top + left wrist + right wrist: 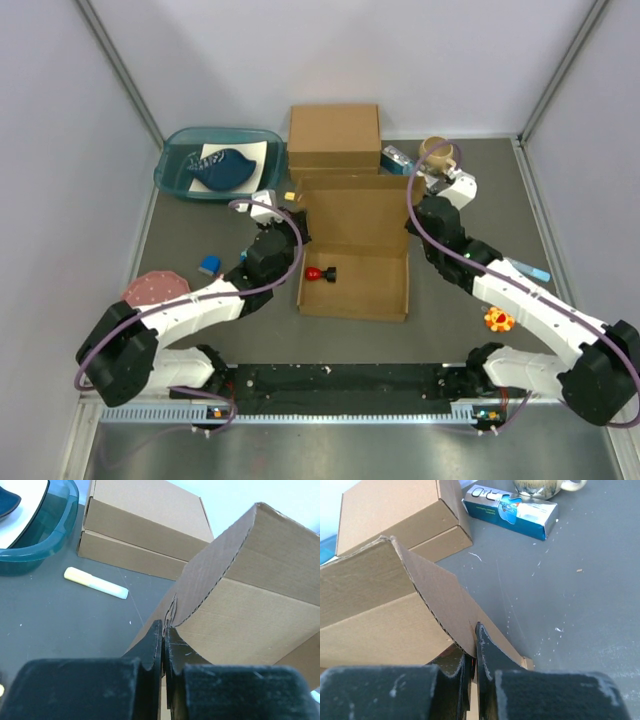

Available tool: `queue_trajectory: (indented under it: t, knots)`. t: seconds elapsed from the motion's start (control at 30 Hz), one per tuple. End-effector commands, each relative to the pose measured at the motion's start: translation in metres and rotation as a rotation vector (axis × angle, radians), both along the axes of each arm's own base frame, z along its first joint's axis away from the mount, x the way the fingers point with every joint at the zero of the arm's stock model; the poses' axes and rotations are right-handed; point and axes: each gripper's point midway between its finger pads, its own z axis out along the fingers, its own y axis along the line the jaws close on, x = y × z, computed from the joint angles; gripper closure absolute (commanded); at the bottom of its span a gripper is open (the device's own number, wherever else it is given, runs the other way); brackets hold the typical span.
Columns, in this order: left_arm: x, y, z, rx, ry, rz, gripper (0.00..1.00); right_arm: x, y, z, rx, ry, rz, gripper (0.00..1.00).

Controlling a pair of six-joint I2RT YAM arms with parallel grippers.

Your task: Fold the paper box

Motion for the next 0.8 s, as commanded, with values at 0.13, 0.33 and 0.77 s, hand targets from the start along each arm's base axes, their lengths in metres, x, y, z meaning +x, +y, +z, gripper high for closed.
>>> queue_trajectory:
  t: [0.13,0.33,0.77]
  knots:
    - [-0.038,-0.013,-0.058,0.032,0.119,-0.099,1.0,-0.056,0.018,-0.085,-0.025,0.213,0.119,1.0]
    - [-0.059,-0.007,-0.078,0.037,0.154,-0.112,1.0,-0.081,0.014,-0.106,-0.029,0.236,0.142,1.0]
    - [-0.089,0.021,-0.104,0.021,0.166,-0.069,1.0,-0.118,0.011,-0.119,-0.081,0.228,0.167,0.89]
